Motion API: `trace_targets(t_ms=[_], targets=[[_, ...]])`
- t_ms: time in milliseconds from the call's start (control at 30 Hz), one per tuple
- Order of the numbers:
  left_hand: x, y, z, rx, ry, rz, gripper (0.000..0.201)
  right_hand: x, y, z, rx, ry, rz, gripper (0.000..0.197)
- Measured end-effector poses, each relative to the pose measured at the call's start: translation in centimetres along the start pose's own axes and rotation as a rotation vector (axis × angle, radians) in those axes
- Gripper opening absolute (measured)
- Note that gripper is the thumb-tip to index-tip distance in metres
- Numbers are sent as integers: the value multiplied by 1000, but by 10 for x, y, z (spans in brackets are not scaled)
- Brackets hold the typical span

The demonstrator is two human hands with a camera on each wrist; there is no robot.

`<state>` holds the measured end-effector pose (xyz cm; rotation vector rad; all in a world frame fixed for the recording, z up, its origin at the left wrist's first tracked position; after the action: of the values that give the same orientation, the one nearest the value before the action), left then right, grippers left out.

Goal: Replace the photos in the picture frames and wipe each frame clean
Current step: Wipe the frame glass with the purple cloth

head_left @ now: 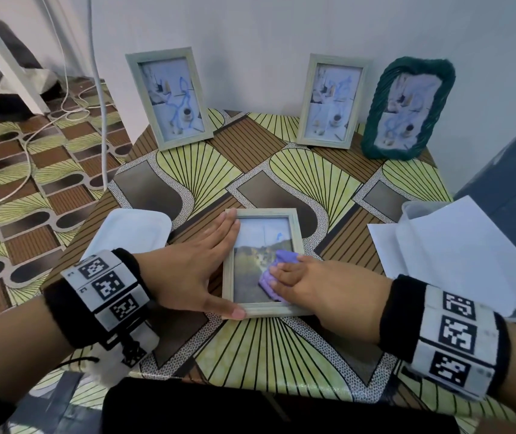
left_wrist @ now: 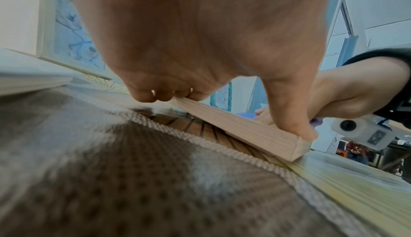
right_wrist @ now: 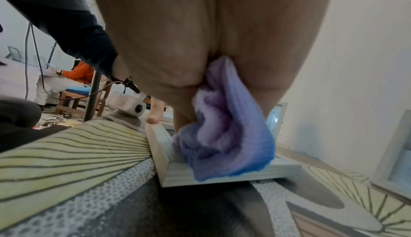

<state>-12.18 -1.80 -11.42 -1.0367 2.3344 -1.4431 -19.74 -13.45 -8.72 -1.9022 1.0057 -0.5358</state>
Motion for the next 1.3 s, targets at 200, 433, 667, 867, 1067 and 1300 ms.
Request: trace_targets(t_ms=[200,433,667,867,1067,1300], targets=[[0,2,1,-9,9,-9,137,18,-8,17,45,52,-44,58],[-2,3,4,0,17,-5,137,43,-16,47,28,104,47,75],[-3,1,3,23,8,44,138,25,-26,71,118,35,99,64],[-2,0,1,34,-12,83,135,11,-17,58,134,-6,187,72],[-2,1,0,-3,-7,68,132,-6,2,25,88,-101,233,79],[-1,1,0,-6,-1,42,134,-5,9,-1,93,-18,74,67]])
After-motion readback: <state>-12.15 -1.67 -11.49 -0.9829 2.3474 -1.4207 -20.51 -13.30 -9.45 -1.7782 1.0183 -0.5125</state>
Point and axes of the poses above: each hand's wrist, its own z-axis towards the middle knuckle, its own y-axis out of the palm, x = y × z, the point moved 8 cm from there along z, towards the middle knuckle, and after that the axes turned 4 degrees about z, right-handed, at the moved point
